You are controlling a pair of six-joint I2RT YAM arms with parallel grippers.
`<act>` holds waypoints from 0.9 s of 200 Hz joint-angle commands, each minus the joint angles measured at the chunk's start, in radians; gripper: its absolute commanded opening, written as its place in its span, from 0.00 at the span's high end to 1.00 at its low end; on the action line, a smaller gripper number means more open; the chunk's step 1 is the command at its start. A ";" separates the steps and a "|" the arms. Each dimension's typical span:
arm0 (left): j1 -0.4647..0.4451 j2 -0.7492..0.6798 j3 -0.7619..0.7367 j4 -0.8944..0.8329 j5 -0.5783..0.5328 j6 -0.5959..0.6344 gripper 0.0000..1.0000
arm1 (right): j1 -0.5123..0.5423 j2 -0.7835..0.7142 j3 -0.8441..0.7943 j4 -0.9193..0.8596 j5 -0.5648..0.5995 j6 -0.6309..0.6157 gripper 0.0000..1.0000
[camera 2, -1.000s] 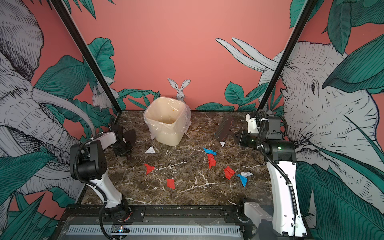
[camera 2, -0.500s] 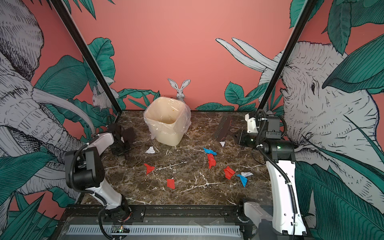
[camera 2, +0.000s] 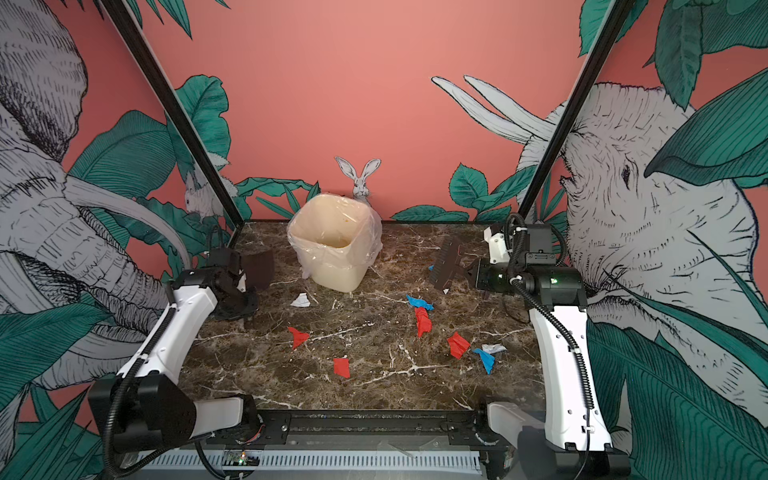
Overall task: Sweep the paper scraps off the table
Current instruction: 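Carry the dustpan beside the scraps with the left gripper while the right lowers the brush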
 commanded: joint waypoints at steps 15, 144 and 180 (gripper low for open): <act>-0.088 -0.129 -0.049 -0.190 -0.011 -0.101 1.00 | 0.013 -0.007 0.043 -0.038 0.039 -0.041 1.00; -0.789 -0.216 -0.036 -0.472 -0.142 -0.300 1.00 | 0.129 0.037 0.045 -0.184 0.193 -0.099 1.00; -0.980 -0.118 0.017 -0.439 -0.164 -0.265 1.00 | 0.210 0.062 0.074 -0.277 0.311 -0.106 1.00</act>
